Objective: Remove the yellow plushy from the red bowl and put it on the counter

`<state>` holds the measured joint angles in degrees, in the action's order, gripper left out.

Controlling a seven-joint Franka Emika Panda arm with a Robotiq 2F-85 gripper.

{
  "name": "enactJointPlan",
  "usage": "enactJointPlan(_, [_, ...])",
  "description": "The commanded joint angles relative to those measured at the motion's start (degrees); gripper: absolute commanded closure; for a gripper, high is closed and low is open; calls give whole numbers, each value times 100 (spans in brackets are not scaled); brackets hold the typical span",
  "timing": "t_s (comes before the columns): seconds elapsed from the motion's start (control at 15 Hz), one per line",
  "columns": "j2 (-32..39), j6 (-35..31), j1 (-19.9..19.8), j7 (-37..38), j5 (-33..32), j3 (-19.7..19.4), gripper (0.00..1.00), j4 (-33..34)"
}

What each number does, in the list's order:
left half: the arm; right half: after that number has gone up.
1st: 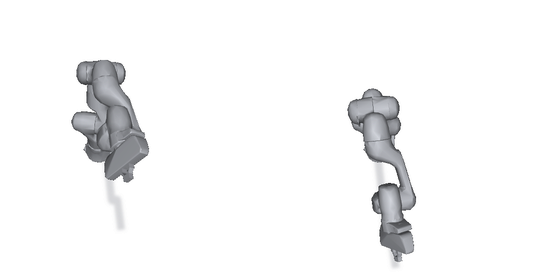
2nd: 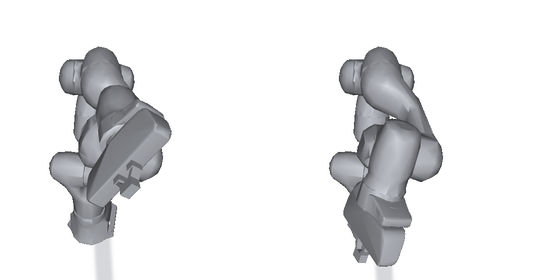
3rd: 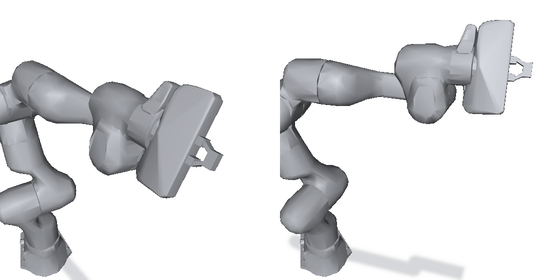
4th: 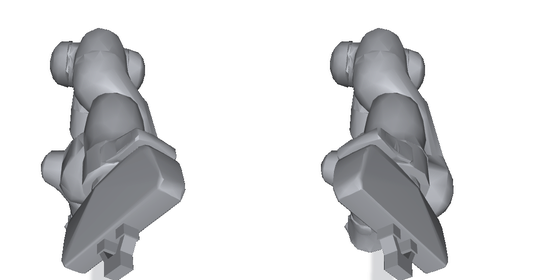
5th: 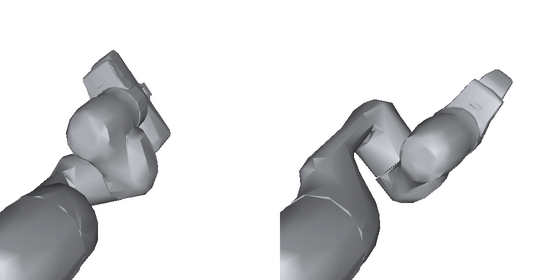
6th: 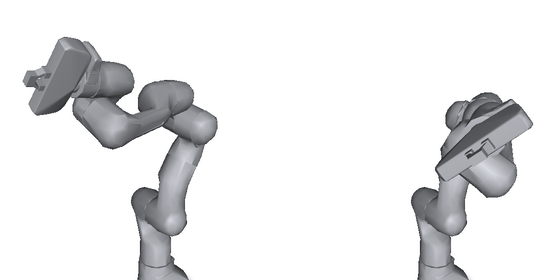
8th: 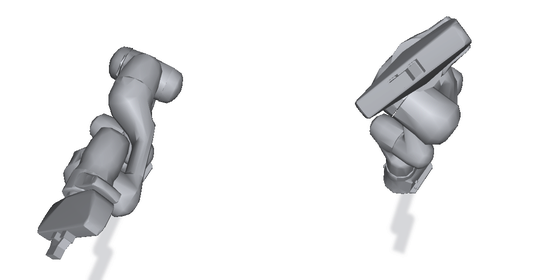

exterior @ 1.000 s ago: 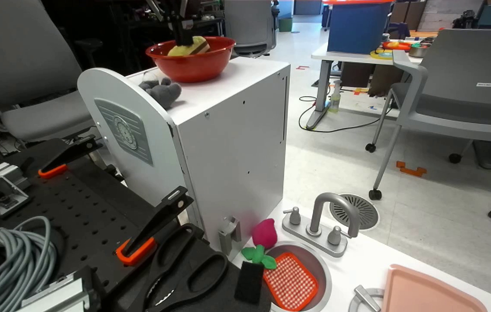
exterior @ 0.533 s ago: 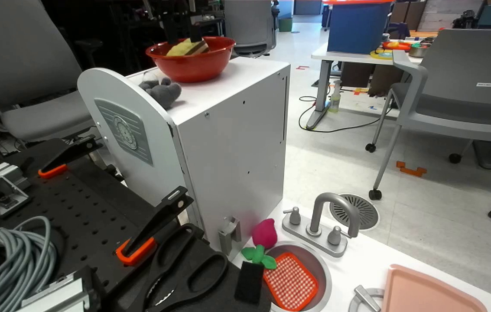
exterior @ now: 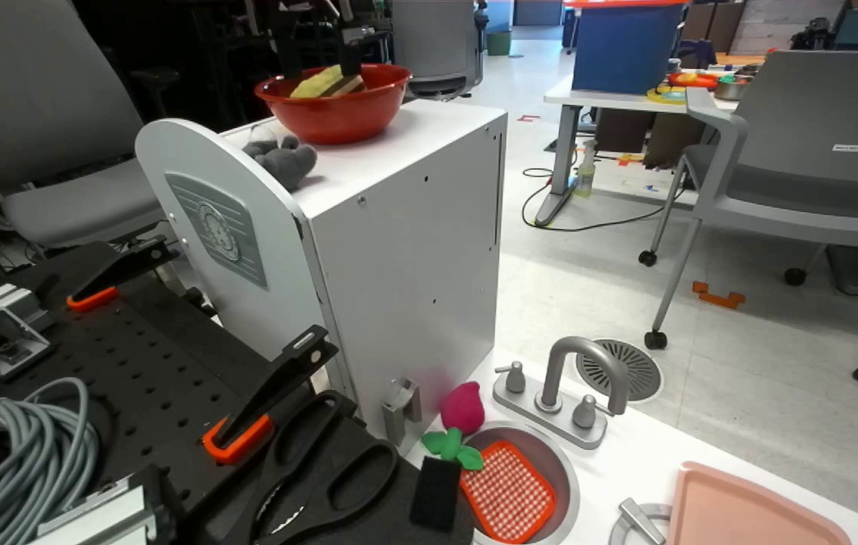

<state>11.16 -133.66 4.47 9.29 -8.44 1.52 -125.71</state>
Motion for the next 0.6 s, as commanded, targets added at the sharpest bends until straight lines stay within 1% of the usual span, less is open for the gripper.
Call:
enactJointPlan(0.0, [108,188,-56,-158,151,1,0,169])
enactJointPlan(0.27, [147,201,-63,-152,169,-6,0,188])
enactJointPlan(0.33, [150,199,-59,-135,160,-11,2,189])
enactJointPlan(0.4, [150,194,-56,-130,147,-14,26,187])
enactJointPlan(0.47, [152,190,-55,-130,138,-16,27,187])
enactJointPlan(0.53, [154,188,-53,-128,128,-18,33,187])
